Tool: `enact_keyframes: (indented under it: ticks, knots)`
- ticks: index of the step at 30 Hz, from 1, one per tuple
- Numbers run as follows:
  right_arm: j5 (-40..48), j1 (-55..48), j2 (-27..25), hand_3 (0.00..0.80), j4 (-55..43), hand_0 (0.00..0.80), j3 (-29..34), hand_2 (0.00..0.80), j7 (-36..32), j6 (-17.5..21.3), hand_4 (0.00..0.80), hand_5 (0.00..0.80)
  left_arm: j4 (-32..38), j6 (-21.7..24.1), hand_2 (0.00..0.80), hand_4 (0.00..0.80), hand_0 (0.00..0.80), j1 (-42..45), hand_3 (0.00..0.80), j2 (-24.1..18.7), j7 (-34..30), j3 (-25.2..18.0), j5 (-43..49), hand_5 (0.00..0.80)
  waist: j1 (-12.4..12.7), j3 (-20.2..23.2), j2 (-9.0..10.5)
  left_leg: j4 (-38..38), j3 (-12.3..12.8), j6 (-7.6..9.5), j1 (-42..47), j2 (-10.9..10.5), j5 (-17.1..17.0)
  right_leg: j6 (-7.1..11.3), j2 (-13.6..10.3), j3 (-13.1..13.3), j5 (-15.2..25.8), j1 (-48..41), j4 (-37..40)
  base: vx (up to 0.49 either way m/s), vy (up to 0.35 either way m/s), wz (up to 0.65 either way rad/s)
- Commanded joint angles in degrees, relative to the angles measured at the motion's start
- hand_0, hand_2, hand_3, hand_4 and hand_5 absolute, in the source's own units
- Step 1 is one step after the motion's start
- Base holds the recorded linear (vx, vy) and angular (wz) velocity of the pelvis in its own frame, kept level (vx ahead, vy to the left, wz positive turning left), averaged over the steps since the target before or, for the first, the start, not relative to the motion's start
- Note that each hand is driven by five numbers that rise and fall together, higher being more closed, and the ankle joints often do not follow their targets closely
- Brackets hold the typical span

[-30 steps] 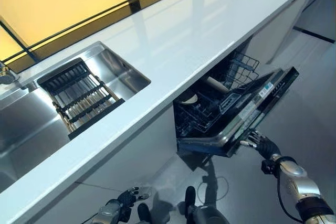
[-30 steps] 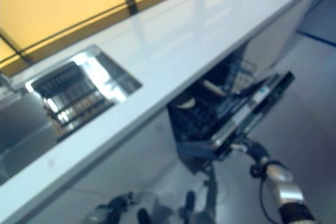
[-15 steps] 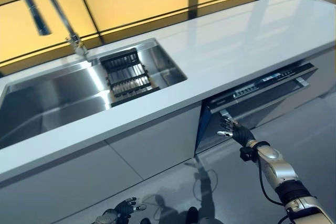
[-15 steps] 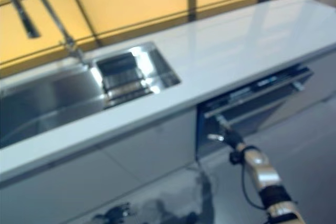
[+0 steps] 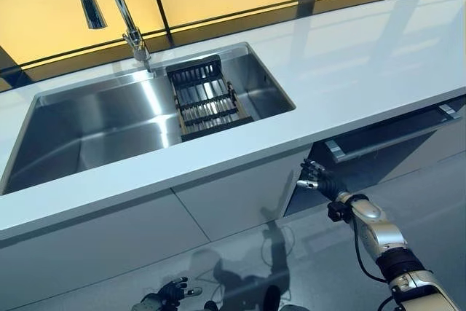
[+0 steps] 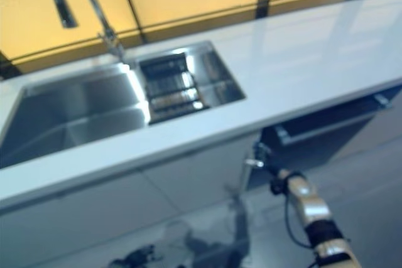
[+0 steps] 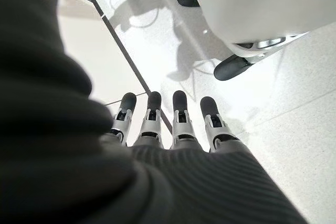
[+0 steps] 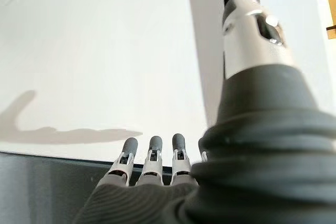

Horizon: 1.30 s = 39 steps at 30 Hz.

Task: Take plates into dishwasher

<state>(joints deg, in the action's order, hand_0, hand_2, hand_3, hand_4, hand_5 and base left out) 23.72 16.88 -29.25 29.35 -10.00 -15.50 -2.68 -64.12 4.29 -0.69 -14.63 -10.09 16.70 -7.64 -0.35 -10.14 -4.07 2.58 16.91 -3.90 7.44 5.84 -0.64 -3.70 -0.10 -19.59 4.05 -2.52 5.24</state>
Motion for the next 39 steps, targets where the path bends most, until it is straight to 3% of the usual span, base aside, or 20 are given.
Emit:
enact_keyframes:
  ticks: [1,6,9,18,20,23,27,32,35,37,39]
  knots:
    - [-7.0,3.7,1.0,0.0,0.1,0.0,-1.3,0.0,1.9,4.5,0.0,0.0,-1.0,1.3,0.0,0.0,0.0,-1.2,0.0,-1.5,0.7,-0.6,-1.1,0.0,0.3,1.6,4.14,2.4,-1.7,0.67,-3.0,-0.5,-0.5,0.87,-1.4,0.0,-8.8,-5.4,-0.2,-0.034,0.003,0.01]
    - [-20.2,0.8,-2.0,0.0,-1.1,0.0,-3.1,0.0,5.3,7.1,0.0,0.0,0.5,0.9,0.0,0.0,0.0,-1.1,0.0,-2.1,1.3,-3.0,-3.1,0.0,0.4,1.7,4.47,2.4,-2.9,0.93,-2.4,-0.6,-0.2,0.61,-1.5,0.1,-9.6,-6.4,-1.0,-0.066,-0.021,0.06]
    - [-21.7,-1.7,-3.6,0.0,-1.7,0.0,-3.7,0.0,4.7,5.4,0.0,0.0,1.3,0.7,0.0,0.0,0.0,-0.8,0.0,-3.0,1.4,-5.0,-4.9,0.0,0.9,1.6,4.57,2.4,-4.0,1.08,-1.6,-0.7,-0.6,0.13,-1.8,-0.3,-11.0,-6.6,-3.3,-0.103,-0.082,0.09]
    - [-23.0,-5.4,-3.3,0.0,7.9,0.0,-4.1,0.0,6.6,2.9,0.0,0.0,1.7,4.4,0.0,0.0,0.0,0.7,0.0,-3.4,0.7,-8.4,-5.6,0.0,3.5,-1.2,4.28,1.8,-8.4,-1.01,-4.9,0.1,-7.9,-2.08,-0.9,-2.1,-11.8,-8.2,-4.5,-0.099,-0.126,0.28]
    - [-22.8,-5.8,-2.7,0.0,10.0,0.0,-4.1,0.0,7.0,2.3,0.0,0.0,1.4,5.0,0.0,0.0,0.0,1.1,0.0,-3.1,1.0,-8.7,-5.3,0.0,3.9,-1.5,4.37,0.7,-9.0,-0.87,-5.4,-0.3,-7.1,-1.95,-1.0,-2.3,-11.7,-8.4,-4.2,-0.082,-0.01,0.57]
    - [-22.7,-6.7,-1.5,0.0,15.6,0.0,-3.8,0.0,8.2,2.2,0.0,0.0,1.0,5.9,0.0,0.0,0.0,1.9,0.0,-2.8,1.7,-9.3,-4.4,0.0,5.0,-1.1,5.09,-8.1,-8.8,-0.11,-7.0,-1.8,-3.0,-1.3,-1.6,-2.5,-10.5,-8.6,-2.3,-0.09,0.041,0.37]
    - [-21.6,-7.4,0.4,0.0,23.6,0.0,-1.6,0.0,9.3,3.5,0.0,0.0,1.5,6.5,0.0,0.0,0.0,1.3,0.0,-3.3,2.9,-10.2,-3.4,0.0,6.0,-0.5,5.4,-21.1,-8.1,0.95,-8.7,-3.3,1.6,0.05,-2.0,-2.5,-8.7,-8.2,-0.2,-0.137,0.12,0.0]
    - [-21.9,-8.7,2.6,0.0,28.6,0.0,0.0,0.0,10.5,3.0,0.0,0.0,1.7,7.2,0.0,0.0,0.0,1.5,0.0,-3.3,3.3,-11.0,-2.7,0.0,7.0,1.0,4.53,-25.3,-8.3,1.05,-6.2,-5.0,4.8,1.75,-2.0,-3.5,-7.7,-5.9,-0.2,-0.209,0.215,-0.04]
    - [-21.8,-9.1,3.9,0.0,30.6,0.0,0.7,0.0,11.4,2.4,0.0,0.0,1.1,7.9,0.0,0.0,0.0,1.8,0.0,-2.5,2.7,-11.0,-2.4,0.0,7.3,2.5,2.66,-20.6,-9.8,2.13,-2.1,-8.8,8.1,4.84,-1.7,-4.6,-4.5,-2.1,-0.2,-0.405,0.405,0.01]
    - [-21.0,-9.1,4.2,0.0,31.8,0.0,1.3,0.0,11.7,3.0,0.0,0.0,1.0,7.9,0.0,0.0,0.0,1.0,0.0,-2.8,2.2,-10.3,-2.5,0.0,6.3,2.5,2.05,-11.1,-7.1,4.43,2.5,-9.2,12.5,7.53,-2.3,-5.6,-1.1,0.5,-0.2,-0.501,0.444,0.19]
    - [-20.4,-8.9,4.8,0.0,32.8,0.0,1.7,0.0,12.1,3.5,0.0,0.0,1.4,6.8,0.0,0.0,0.0,-1.0,0.0,-3.5,2.2,-8.6,-3.2,0.0,5.5,2.1,2.13,-6.5,-6.4,6.35,3.9,-9.5,12.8,10.06,-2.8,-5.9,1.9,2.6,-0.3,-0.529,0.377,0.26]
